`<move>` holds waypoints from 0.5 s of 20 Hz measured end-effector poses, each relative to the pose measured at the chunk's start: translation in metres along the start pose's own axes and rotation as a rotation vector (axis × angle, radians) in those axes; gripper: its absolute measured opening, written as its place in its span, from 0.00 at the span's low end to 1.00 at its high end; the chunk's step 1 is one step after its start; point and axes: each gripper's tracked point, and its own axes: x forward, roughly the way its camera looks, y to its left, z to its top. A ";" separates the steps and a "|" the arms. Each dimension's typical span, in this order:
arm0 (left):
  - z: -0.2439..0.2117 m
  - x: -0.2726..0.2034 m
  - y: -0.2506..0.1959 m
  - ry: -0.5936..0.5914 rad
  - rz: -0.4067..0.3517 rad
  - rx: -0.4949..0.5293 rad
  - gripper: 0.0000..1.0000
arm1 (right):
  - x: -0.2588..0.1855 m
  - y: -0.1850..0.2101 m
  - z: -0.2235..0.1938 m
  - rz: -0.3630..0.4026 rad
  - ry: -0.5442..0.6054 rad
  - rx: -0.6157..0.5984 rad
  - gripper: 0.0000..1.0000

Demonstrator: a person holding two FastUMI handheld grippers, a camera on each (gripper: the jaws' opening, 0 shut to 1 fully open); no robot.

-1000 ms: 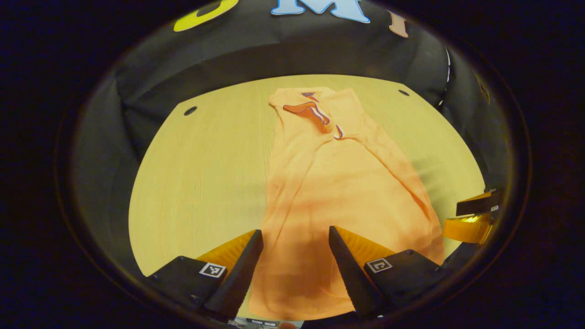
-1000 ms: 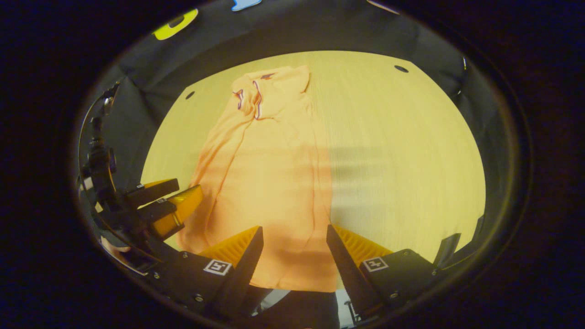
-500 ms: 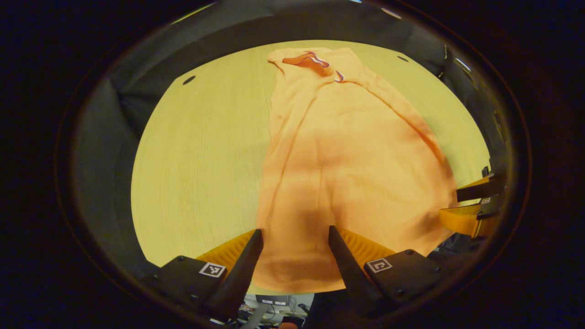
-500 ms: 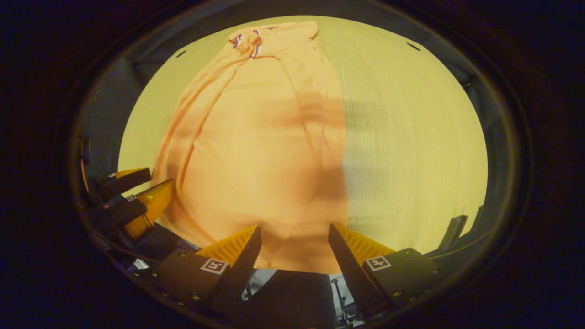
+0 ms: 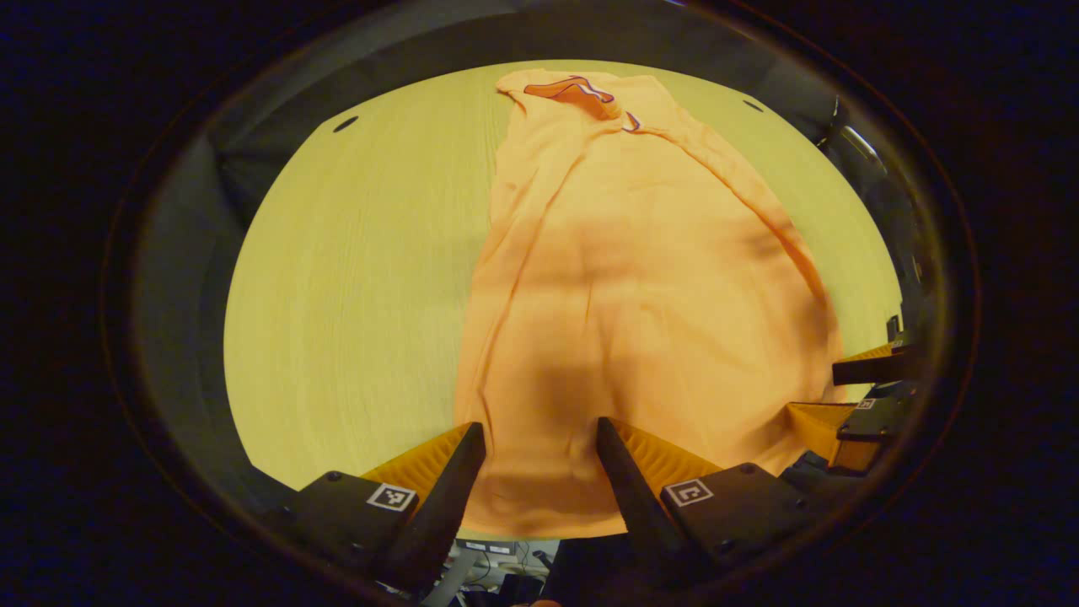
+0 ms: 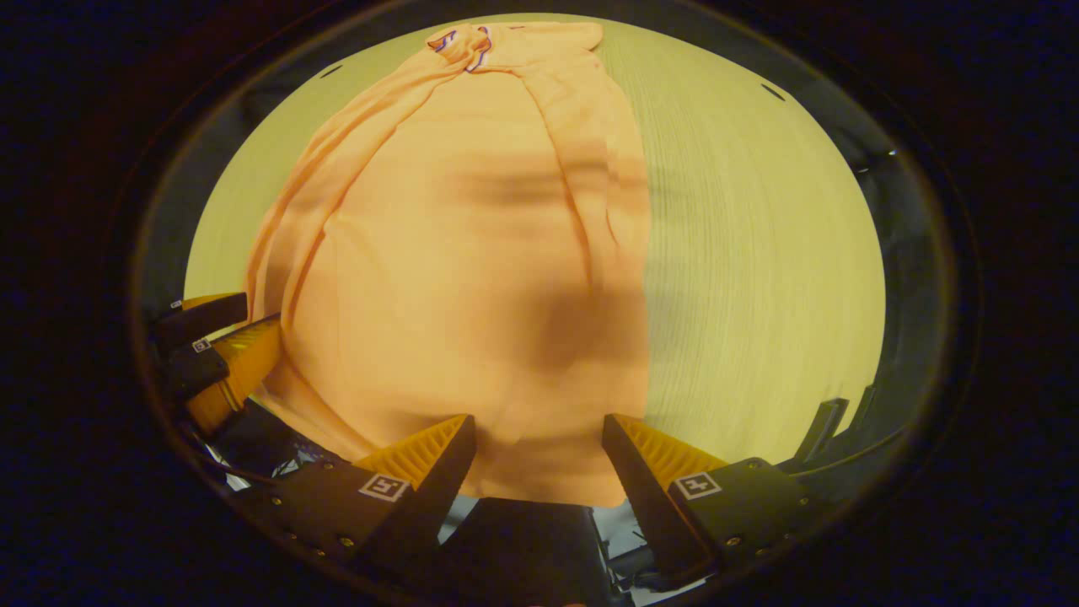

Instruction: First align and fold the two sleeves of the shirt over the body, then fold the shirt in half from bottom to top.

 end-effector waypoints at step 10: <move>0.010 0.001 0.005 -0.017 -0.021 -0.061 0.80 | 0.001 0.004 0.001 -0.001 0.002 0.027 0.94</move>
